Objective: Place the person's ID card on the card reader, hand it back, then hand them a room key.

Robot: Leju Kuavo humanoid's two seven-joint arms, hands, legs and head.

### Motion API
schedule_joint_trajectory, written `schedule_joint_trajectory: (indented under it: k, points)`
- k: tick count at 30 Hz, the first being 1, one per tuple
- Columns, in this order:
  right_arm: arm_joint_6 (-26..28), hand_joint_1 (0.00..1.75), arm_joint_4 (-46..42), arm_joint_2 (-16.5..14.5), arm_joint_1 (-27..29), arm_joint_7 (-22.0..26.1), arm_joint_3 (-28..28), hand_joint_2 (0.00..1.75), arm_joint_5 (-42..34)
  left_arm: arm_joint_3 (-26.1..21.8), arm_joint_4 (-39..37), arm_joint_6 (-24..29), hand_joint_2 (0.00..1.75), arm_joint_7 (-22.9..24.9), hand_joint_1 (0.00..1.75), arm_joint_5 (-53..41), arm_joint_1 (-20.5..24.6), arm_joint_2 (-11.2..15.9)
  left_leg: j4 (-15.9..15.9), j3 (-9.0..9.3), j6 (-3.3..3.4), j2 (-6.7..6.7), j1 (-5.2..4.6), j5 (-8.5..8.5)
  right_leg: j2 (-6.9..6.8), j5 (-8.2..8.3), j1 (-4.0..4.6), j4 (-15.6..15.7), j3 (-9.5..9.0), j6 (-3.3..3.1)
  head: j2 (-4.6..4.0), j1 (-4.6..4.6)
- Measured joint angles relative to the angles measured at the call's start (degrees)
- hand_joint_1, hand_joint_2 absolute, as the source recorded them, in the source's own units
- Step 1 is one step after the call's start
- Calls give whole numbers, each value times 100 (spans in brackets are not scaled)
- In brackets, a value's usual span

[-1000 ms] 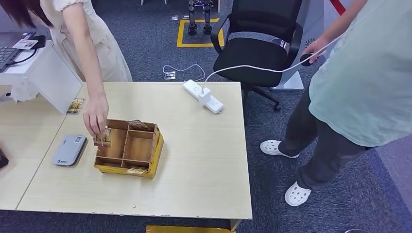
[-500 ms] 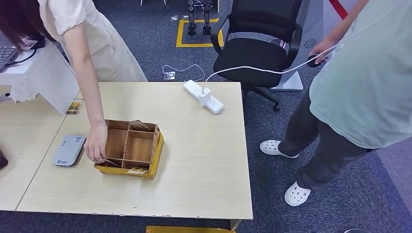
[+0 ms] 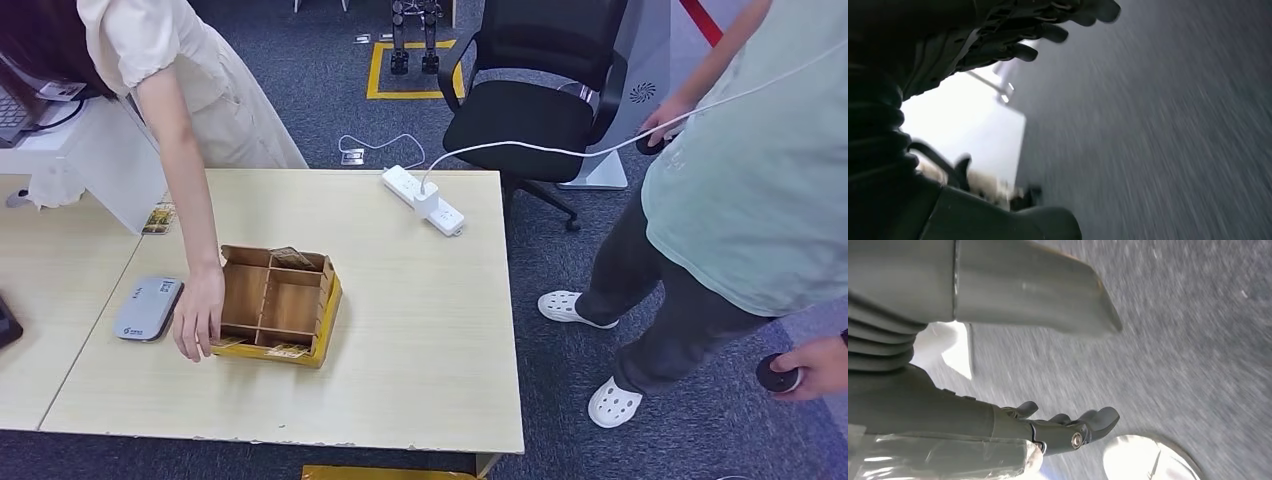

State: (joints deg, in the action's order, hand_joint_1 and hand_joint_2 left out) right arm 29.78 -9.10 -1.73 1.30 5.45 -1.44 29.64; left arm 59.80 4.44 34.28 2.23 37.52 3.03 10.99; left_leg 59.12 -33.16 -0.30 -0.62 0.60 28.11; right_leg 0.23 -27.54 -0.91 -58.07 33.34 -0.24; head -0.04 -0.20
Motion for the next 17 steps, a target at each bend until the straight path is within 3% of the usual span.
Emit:
schedule_joint_trajectory:
  k: [5,8,9,12,17]
  points:
    - [-424,0,-80,-6,85,-19,213,175,-410,-666,175,-441,175,-75,0,-354,-103,-516,0,3,4,0,2,3,0,-4,2,0,-3,5,0,3]
    - [-646,0,-162,-5,133,-60,265,175,-632,-1107,284,-697,44,-76,0,-639,-174,-648,0,4,4,0,4,3,0,-6,5,-1,-3,4,0,1]
    - [-721,0,-193,-5,149,-76,275,131,-708,-1261,325,-785,0,-78,0,-739,-201,-683,-1,4,4,0,5,3,0,-6,6,-2,-3,4,0,0]
    - [-940,0,-289,-4,200,-122,285,0,-927,-1706,444,-1040,0,-84,0,-1030,-287,-758,-1,4,3,0,6,3,0,-7,8,-2,-3,3,0,-1]
    - [-1255,0,-438,-4,278,-190,286,0,-1246,-2356,632,-1412,0,-92,0,-1456,-417,-835,-1,4,3,0,6,3,0,-7,8,-2,-5,3,0,1]
